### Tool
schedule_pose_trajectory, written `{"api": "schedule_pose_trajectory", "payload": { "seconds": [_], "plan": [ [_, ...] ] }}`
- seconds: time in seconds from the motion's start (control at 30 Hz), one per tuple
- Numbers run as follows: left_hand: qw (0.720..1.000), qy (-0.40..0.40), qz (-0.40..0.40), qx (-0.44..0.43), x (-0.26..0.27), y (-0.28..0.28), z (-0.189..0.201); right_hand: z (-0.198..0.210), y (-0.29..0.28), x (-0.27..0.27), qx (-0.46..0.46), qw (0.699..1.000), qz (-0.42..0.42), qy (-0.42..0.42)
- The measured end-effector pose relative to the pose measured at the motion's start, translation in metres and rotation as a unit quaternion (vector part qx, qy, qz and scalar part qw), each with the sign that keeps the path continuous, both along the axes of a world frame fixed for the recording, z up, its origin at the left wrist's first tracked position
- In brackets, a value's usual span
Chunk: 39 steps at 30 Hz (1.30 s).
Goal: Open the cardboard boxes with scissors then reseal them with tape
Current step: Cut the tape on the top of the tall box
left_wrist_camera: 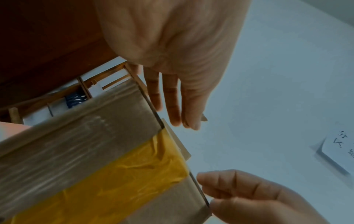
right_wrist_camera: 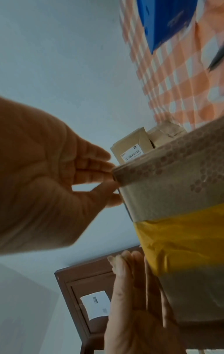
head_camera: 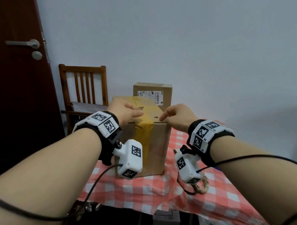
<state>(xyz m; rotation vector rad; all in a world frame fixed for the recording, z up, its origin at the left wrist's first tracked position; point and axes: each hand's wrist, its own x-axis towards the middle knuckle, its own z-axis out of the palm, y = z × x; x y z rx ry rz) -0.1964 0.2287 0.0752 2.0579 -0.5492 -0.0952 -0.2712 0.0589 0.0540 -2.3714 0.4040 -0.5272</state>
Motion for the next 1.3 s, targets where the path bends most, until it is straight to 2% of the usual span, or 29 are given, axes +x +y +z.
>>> {"api": "schedule_pose_trajectory", "payload": {
  "seconds": [0.1, 0.17, 0.3, 0.63, 0.73, 0.87, 1.1, 1.3],
  "plan": [
    [0.999, 0.0, -0.036, -0.002, 0.005, -0.007, 0.0, 0.012, 0.008, 0.005, 0.13, 0.989, 0.044, -0.056],
    [0.999, -0.005, -0.053, -0.003, 0.005, -0.01, 0.0, 0.017, 0.013, 0.007, 0.162, 0.981, 0.083, -0.063],
    [0.998, -0.018, -0.068, -0.004, 0.01, -0.009, 0.0, 0.016, 0.017, 0.014, 0.152, 0.982, 0.093, -0.058],
    [0.994, 0.02, -0.105, -0.004, 0.019, -0.013, 0.005, 0.026, 0.011, 0.019, 0.231, 0.97, 0.064, -0.034],
    [0.994, 0.022, -0.108, -0.004, 0.018, -0.018, 0.014, 0.031, 0.008, 0.02, 0.223, 0.972, 0.061, -0.04],
    [0.993, 0.024, -0.098, -0.054, 0.018, -0.024, 0.024, 0.037, 0.004, 0.023, 0.212, 0.975, 0.056, -0.039],
    [0.988, 0.042, -0.136, -0.053, 0.018, -0.031, 0.027, 0.041, -0.003, 0.024, 0.254, 0.964, 0.064, -0.033],
    [0.991, 0.061, -0.096, -0.068, 0.018, -0.036, 0.032, 0.04, -0.01, 0.024, 0.271, 0.959, 0.07, -0.037]
  ]
}}
